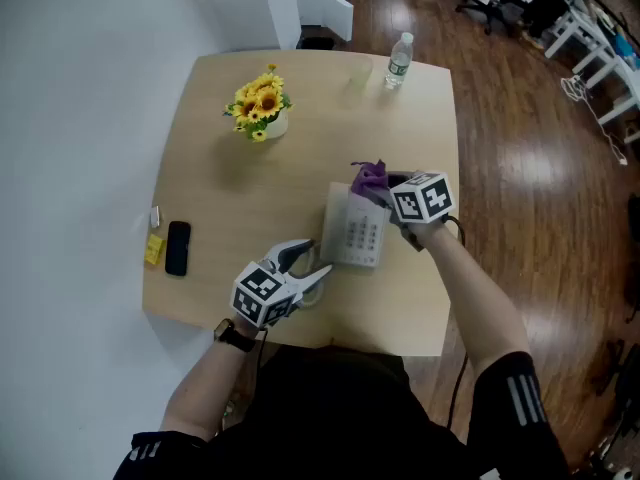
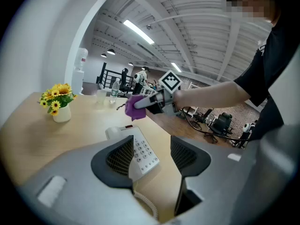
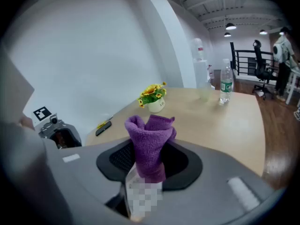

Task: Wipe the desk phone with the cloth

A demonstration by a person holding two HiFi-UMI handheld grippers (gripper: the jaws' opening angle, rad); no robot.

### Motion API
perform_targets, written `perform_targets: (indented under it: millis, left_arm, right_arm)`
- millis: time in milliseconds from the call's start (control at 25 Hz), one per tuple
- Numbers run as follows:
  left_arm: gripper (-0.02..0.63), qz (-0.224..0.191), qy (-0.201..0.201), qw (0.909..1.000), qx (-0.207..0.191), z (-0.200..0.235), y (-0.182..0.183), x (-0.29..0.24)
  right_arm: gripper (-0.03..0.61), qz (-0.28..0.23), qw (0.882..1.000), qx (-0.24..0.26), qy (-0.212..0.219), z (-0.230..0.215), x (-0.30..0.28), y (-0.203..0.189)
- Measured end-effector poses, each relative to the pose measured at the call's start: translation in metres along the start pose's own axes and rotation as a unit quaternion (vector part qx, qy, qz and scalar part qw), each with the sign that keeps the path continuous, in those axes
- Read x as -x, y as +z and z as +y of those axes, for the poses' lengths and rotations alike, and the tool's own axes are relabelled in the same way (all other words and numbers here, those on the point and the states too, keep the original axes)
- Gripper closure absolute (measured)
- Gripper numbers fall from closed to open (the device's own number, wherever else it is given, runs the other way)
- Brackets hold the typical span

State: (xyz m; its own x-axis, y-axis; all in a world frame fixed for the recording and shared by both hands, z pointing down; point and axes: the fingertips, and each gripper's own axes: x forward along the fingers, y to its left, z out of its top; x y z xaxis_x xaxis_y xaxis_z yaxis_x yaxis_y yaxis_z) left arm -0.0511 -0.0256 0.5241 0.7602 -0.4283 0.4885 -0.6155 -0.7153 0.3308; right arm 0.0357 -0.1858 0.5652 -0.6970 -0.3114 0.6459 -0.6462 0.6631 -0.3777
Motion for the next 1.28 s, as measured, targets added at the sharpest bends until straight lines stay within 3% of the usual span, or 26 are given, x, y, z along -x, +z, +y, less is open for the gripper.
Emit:
perform_targets:
  millis: [240, 560, 840, 1280]
  left_arm:
    - [0.37, 0.003, 0.0, 1.0, -0.002, 0.012, 0.011, -0.02]
    - [0.37, 0.013, 0.012, 0.9998, 0.013, 0.029, 0.007, -0.025]
    - [0.371, 0.016, 0.005, 0.9998, 0.011, 0.029, 0.007, -0.033]
    - [0.371, 0.015, -0.014, 0.9998, -0.008, 0.016, 0.016, -0.04]
  right_arm:
    - [0.425, 0.06, 0.998, 0.018, 0.013, -0.021, -0.068, 0.025]
    - [0.431, 0.131, 0.991, 0.028, 0.023, -0.033, -0.111, -0.002]
    - [0.436, 0.149, 0.988, 0.037, 0.003, -0.06, -0.087, -0.022]
    - [0.437, 0.117, 0.99, -0.031, -0.076, -0.12, -0.019, -0.063]
